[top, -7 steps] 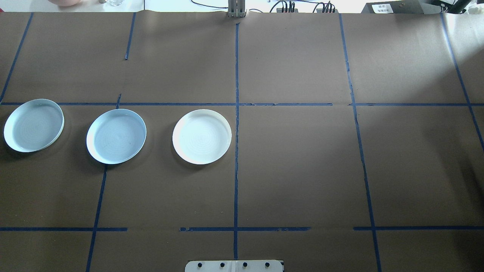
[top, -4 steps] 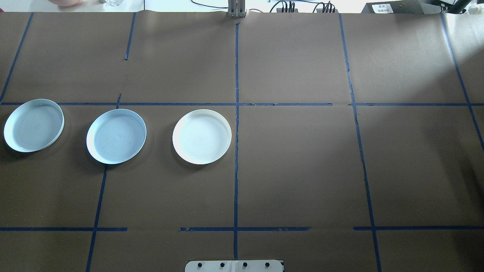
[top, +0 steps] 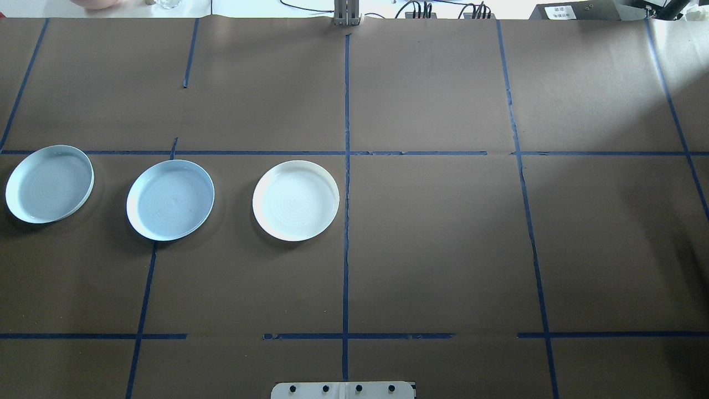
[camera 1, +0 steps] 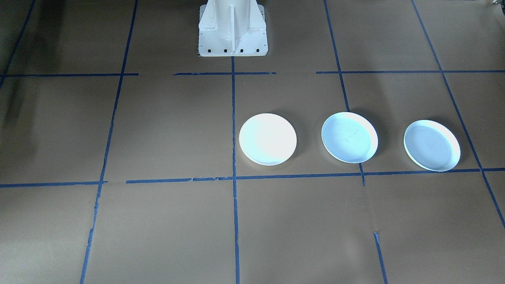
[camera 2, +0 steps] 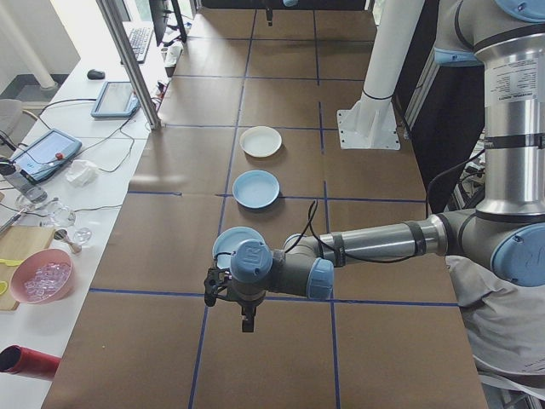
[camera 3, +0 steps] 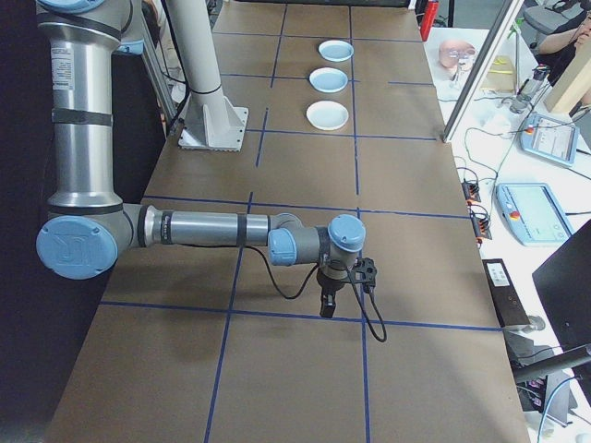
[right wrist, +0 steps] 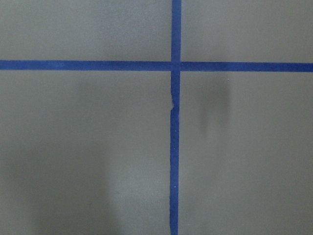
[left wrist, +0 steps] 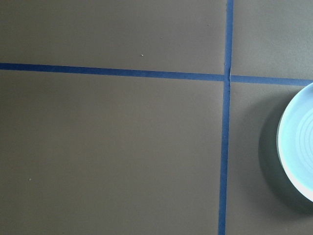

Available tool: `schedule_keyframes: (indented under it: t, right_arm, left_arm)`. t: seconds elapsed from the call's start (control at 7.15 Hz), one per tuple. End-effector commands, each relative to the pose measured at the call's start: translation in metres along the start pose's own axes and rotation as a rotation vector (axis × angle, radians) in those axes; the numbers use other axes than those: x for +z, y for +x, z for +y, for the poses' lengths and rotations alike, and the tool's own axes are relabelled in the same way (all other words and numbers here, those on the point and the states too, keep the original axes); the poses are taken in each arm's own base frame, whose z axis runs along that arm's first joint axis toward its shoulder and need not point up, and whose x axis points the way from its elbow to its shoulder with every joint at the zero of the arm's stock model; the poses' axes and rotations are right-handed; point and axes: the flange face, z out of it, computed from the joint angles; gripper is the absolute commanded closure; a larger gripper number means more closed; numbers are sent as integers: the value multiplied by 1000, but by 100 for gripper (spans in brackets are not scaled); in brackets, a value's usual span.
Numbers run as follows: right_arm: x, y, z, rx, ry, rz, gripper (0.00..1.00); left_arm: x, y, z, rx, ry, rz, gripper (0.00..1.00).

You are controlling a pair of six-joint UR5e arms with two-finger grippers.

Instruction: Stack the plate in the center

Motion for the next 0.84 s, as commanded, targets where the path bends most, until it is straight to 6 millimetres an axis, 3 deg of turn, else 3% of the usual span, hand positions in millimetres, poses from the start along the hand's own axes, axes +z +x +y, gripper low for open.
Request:
schedule_keyframes:
  t: [0.0, 0.14, 0.28, 0.56, 0.7]
  right_arm:
    - [0, 0, 0, 0, 0, 0, 0]
    - [0, 0, 0, 0, 0, 0, 0]
    - [0, 0, 0, 0, 0, 0, 0]
    - [0, 0, 0, 0, 0, 0, 0]
    - [0, 0, 0, 0, 0, 0, 0]
  left_arm:
    - [49, 59, -16, -34, -31, 30, 0]
    - [53, 64, -24, -8, -9, 42, 2]
    - [69, 74, -37, 18, -16, 50, 4]
    - [93, 92, -43, 69, 18, 47, 7]
    - [107, 88, -52, 51, 45, 27, 7]
